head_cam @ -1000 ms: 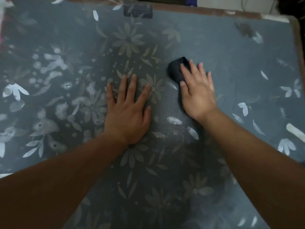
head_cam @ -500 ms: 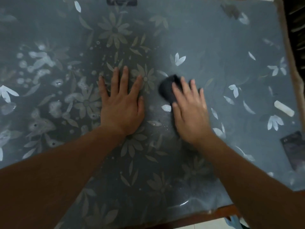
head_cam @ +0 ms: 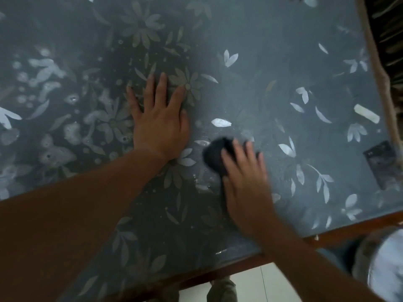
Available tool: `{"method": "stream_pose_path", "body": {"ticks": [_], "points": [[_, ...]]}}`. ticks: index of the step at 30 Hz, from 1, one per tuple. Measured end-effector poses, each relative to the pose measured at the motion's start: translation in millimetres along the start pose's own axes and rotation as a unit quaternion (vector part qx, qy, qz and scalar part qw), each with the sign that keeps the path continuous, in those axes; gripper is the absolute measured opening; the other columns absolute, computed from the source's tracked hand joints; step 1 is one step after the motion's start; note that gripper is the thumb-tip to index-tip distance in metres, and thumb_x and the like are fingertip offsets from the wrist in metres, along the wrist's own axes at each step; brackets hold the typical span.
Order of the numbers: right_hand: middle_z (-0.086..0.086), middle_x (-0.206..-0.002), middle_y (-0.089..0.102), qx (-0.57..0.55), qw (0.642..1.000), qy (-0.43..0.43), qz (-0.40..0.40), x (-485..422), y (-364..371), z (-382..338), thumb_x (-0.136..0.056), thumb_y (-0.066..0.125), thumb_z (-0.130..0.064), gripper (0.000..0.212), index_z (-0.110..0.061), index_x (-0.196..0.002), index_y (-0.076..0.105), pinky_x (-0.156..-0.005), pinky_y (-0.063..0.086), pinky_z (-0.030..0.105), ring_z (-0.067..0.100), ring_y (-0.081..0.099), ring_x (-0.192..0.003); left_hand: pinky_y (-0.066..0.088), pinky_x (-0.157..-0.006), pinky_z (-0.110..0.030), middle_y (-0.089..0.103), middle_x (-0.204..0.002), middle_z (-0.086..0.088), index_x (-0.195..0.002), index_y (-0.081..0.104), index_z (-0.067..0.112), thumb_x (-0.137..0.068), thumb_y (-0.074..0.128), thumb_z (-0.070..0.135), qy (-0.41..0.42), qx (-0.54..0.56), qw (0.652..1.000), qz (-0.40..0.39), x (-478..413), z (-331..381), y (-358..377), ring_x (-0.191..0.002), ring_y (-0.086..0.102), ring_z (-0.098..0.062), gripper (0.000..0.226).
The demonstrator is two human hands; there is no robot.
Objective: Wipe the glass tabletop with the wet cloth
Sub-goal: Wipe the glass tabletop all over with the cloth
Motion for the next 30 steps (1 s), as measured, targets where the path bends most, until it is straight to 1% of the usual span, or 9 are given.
{"method": "stream_pose_path", "body": {"ticks": [4, 9, 14, 16, 21, 25, 27, 28, 30], "points": [[0.004, -0.165, 0.025, -0.003, 0.997, -0.074, -0.027, -2, 4, -13, -0.099, 0.039, -0.027, 0.054, -0.024, -0.153, 0.034, -0.123, 0.013, 0.055, 0.033, 0.016, -0.153, 0.001, -0.121, -0.071, 0.022, -0.169, -0.013, -0.151, 0.042, 0.025, -0.099, 0.035, 0.037, 0.001, -0.003, 1.000, 0.002, 0, 1, 1, -0.159, 0.011, -0.033, 0.054], [0.005, -0.166, 0.021, -0.039, 0.998, 0.030, 0.027, -69, -14, 9, -0.102, 0.035, -0.028, 0.054, -0.022, -0.155, 0.032, -0.124, 0.009, 0.054, 0.033, 0.011, -0.154, 0.000, -0.121, -0.070, 0.023, -0.169, -0.012, -0.150, 0.043, 0.026, -0.099, 0.036, 0.036, 0.005, 0.001, 1.000, 0.012, -1, 0, 1, -0.158, 0.012, -0.032, 0.053], [0.005, -0.166, 0.019, 0.027, 0.982, -0.177, -0.067, 54, 21, -47, -0.098, 0.043, -0.031, 0.058, -0.026, -0.154, 0.030, -0.123, 0.014, 0.054, 0.034, 0.015, -0.153, -0.001, -0.121, -0.070, 0.022, -0.169, -0.013, -0.150, 0.043, 0.025, -0.099, 0.037, 0.035, 0.003, -0.006, 1.000, 0.001, -1, -1, 0, -0.158, 0.010, -0.033, 0.052], [0.006, -0.165, 0.022, 0.036, 0.972, -0.219, -0.073, 45, 16, -38, -0.098, 0.040, -0.030, 0.056, -0.026, -0.153, 0.031, -0.123, 0.015, 0.054, 0.035, 0.017, -0.153, 0.000, -0.121, -0.071, 0.022, -0.169, -0.014, -0.150, 0.042, 0.024, -0.099, 0.035, 0.036, 0.006, -0.012, 1.000, 0.003, -1, -2, 0, -0.158, 0.011, -0.034, 0.053], [0.012, -0.165, 0.023, -0.031, 0.997, 0.066, 0.028, -24, -20, 38, -0.100, 0.041, -0.023, 0.056, -0.016, -0.155, 0.033, -0.124, 0.012, 0.056, 0.038, 0.015, -0.152, 0.001, -0.121, -0.072, 0.025, -0.168, -0.015, -0.149, 0.042, 0.024, -0.099, 0.031, 0.040, 0.006, -0.029, 1.000, 0.004, -1, -3, 4, -0.157, 0.013, -0.035, 0.053], [0.009, -0.165, 0.018, 0.015, 0.994, -0.101, -0.050, 75, 24, -41, -0.095, 0.044, -0.030, 0.061, -0.024, -0.154, 0.030, -0.124, 0.012, 0.054, 0.038, 0.014, -0.152, 0.001, -0.120, -0.073, 0.028, -0.166, -0.016, -0.148, 0.042, 0.023, -0.097, 0.032, 0.041, 0.011, -0.042, 0.999, -0.002, -1, 0, 4, -0.156, 0.018, -0.036, 0.055], [0.007, -0.165, 0.019, 0.016, 0.985, -0.156, -0.069, 90, 26, -40, -0.094, 0.049, -0.028, 0.061, -0.027, -0.153, 0.031, -0.124, 0.010, 0.053, 0.036, 0.015, -0.152, 0.000, -0.119, -0.073, 0.028, -0.165, -0.017, -0.148, 0.041, 0.021, -0.096, 0.031, 0.041, 0.012, -0.045, 0.999, -0.004, -1, 2, 2, -0.156, 0.018, -0.036, 0.057], [0.007, -0.165, 0.020, 0.031, 0.988, -0.143, -0.056, 80, 20, -23, -0.094, 0.051, -0.025, 0.062, -0.027, -0.152, 0.031, -0.124, 0.010, 0.053, 0.036, 0.016, -0.152, -0.001, -0.119, -0.073, 0.028, -0.165, -0.018, -0.148, 0.041, 0.020, -0.095, 0.031, 0.041, 0.014, -0.048, 0.999, -0.004, 0, 4, 1, -0.156, 0.018, -0.035, 0.058], [0.009, -0.166, 0.019, 0.031, 0.999, -0.011, -0.016, 55, 0, 36, -0.097, 0.050, -0.024, 0.062, -0.024, -0.155, 0.029, -0.124, 0.012, 0.055, 0.036, 0.014, -0.153, -0.001, -0.118, -0.073, 0.029, -0.164, -0.018, -0.148, 0.041, 0.018, -0.093, 0.031, 0.039, 0.021, -0.046, 0.999, -0.003, 1, 7, -1, -0.155, 0.020, -0.035, 0.059]]}}
Point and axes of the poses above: each hand's wrist, its own x-axis away from the middle knuckle, its own y-axis out of the palm, z = x × y, the point moved 10 cm from there along -x, towards the middle knuckle
